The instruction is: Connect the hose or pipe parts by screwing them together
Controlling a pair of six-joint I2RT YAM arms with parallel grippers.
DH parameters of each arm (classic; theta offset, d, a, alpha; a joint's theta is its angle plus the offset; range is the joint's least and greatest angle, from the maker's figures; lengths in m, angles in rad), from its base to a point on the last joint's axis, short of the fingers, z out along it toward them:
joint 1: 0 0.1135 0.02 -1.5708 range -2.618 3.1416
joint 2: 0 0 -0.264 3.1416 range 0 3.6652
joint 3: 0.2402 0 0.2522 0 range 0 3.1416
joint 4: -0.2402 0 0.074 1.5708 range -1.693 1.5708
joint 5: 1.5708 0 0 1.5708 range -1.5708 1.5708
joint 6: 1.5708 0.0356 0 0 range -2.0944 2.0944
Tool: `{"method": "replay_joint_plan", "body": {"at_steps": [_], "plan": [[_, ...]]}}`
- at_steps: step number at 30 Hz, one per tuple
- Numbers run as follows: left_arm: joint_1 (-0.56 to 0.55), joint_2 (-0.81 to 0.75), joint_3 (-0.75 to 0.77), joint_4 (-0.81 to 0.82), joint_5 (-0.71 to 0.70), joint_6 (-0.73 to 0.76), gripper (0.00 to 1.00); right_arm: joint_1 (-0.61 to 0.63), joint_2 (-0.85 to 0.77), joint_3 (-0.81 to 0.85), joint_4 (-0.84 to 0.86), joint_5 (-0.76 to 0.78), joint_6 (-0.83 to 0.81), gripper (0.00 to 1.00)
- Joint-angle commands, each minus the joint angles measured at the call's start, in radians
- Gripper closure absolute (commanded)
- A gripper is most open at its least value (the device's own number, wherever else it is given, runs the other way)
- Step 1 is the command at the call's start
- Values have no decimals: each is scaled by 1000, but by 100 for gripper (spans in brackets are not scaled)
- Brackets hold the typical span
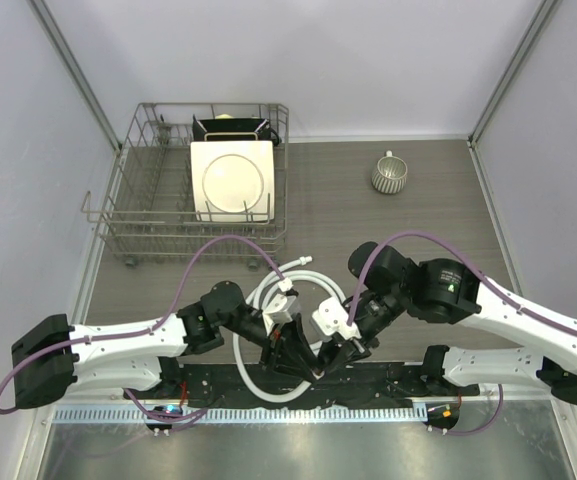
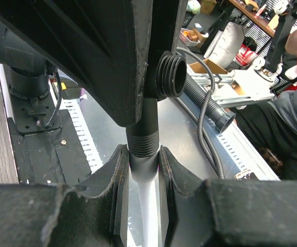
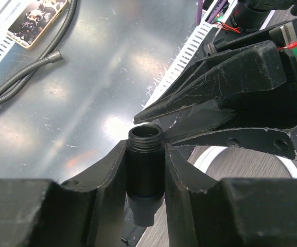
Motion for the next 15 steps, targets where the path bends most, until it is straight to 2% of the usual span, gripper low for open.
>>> {"method": "replay_joint_plan", "body": {"at_steps": [1,15], "plan": [[4,-7,40,51,16,18,100,1,-27,-4,21,-33,-18,99],[27,-4,33,74,20,0,100,1,-31,-35,50,14,-31,99]]}}
